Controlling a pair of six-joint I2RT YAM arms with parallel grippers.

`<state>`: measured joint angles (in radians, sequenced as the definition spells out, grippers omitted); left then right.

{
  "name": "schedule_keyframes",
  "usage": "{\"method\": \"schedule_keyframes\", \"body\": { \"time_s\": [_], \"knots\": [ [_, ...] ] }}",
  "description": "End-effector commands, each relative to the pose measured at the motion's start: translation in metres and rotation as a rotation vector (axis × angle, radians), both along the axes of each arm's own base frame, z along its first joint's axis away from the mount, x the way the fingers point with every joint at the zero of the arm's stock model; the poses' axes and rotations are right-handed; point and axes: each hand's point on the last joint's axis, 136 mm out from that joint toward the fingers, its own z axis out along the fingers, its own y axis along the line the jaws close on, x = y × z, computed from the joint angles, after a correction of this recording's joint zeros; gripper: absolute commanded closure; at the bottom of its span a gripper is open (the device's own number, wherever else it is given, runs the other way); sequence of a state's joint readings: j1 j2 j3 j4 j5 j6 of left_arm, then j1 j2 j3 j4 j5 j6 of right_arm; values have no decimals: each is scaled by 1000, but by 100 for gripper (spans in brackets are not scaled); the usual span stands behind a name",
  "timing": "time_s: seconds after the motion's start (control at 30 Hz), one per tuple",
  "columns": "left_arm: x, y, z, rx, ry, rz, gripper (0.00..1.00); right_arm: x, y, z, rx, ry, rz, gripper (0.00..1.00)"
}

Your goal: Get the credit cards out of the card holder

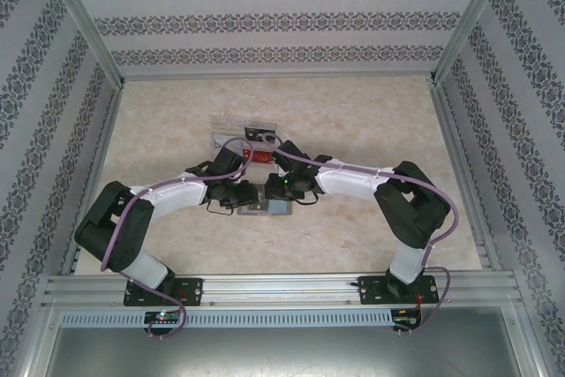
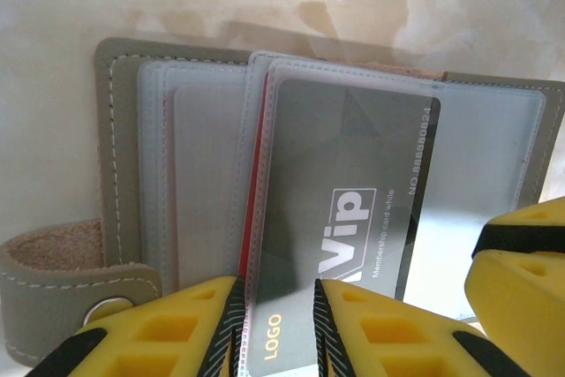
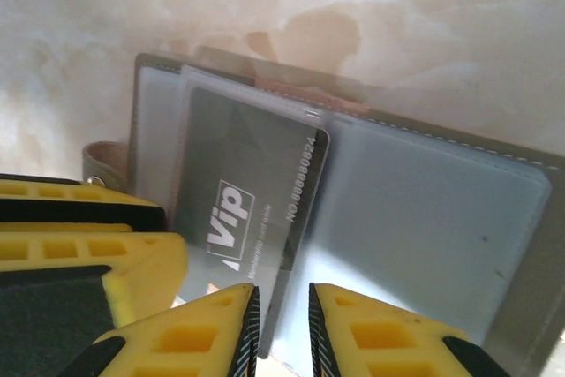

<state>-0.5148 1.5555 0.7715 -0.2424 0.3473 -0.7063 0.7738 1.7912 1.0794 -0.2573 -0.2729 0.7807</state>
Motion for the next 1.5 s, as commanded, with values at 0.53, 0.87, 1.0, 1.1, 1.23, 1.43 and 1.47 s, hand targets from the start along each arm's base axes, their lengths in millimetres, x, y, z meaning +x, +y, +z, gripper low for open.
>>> {"method": "schedule_keyframes", "body": {
  "time_s": [0.53, 0.87, 1.0, 1.1, 1.23, 1.43, 1.47],
  "knots": [
    [-4, 3, -8, 12, 29, -11, 73, -4, 8, -29, 91, 145, -46, 79],
    [-5, 7, -9, 31, 38, 2, 78, -3, 5, -27, 92, 135, -55, 100],
    [-9, 27, -21, 151, 87, 48, 97, -2, -4, -25, 80, 120, -70, 100],
    [-14, 35, -30, 192, 114, 67, 100, -2, -10, -24, 77, 116, -76, 100],
    [-19, 43, -35, 229, 133, 79, 100, -3, -21, -24, 65, 114, -91, 100],
    [-19, 44, -35, 231, 132, 83, 100, -6, -30, -25, 58, 115, -95, 100],
    [-19, 44, -34, 229, 131, 83, 100, -6, -30, -24, 59, 114, -95, 100]
  ]
}}
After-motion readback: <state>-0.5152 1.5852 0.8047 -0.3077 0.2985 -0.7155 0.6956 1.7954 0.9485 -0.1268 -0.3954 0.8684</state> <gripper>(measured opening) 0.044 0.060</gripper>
